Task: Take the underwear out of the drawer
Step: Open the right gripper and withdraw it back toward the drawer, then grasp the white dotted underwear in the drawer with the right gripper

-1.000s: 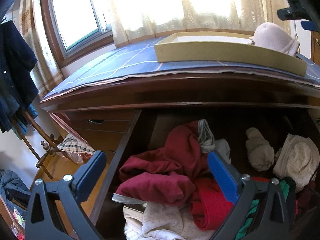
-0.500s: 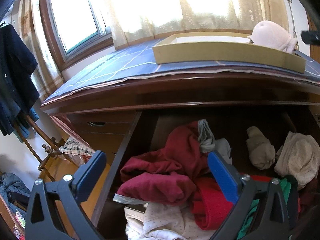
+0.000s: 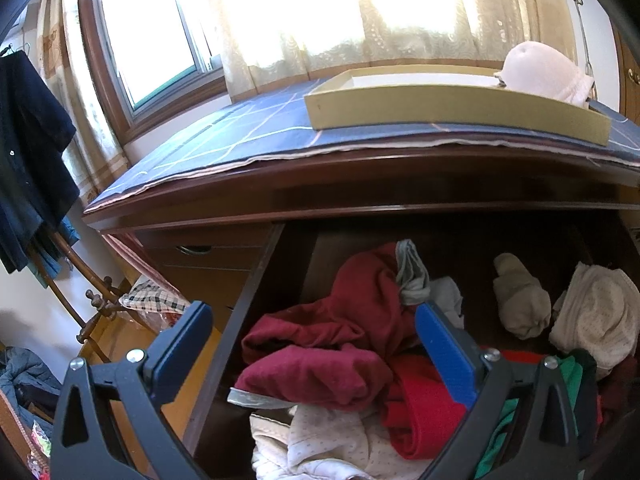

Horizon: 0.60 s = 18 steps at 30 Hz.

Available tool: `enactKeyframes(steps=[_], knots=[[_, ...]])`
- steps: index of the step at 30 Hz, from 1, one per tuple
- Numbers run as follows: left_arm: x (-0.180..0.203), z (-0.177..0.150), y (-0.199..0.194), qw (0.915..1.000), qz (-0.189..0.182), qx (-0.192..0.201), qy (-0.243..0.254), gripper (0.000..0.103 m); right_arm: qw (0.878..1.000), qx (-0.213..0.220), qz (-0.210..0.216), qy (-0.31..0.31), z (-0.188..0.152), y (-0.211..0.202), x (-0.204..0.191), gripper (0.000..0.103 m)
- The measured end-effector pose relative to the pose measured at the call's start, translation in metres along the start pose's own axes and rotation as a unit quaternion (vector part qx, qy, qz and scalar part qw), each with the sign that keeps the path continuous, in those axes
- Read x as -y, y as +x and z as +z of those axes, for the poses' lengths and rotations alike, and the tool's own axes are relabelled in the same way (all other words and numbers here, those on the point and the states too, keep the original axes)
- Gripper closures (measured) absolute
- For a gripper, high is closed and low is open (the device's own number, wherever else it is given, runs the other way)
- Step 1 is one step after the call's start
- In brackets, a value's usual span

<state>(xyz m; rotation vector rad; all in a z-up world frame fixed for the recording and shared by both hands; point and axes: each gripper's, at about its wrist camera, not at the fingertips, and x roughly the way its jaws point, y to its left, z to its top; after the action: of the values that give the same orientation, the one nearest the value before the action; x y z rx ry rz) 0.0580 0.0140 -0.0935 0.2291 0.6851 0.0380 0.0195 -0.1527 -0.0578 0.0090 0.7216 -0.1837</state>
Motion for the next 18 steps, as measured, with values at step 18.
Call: enactKeyframes(steps=[18], knots=[[-0.009, 0.000, 0.002, 0.9997, -0.015, -0.002, -0.022, 0.000, 0.983, -0.167, 0.074, -0.002, -0.047, 0.062, -0.002, 0.021]])
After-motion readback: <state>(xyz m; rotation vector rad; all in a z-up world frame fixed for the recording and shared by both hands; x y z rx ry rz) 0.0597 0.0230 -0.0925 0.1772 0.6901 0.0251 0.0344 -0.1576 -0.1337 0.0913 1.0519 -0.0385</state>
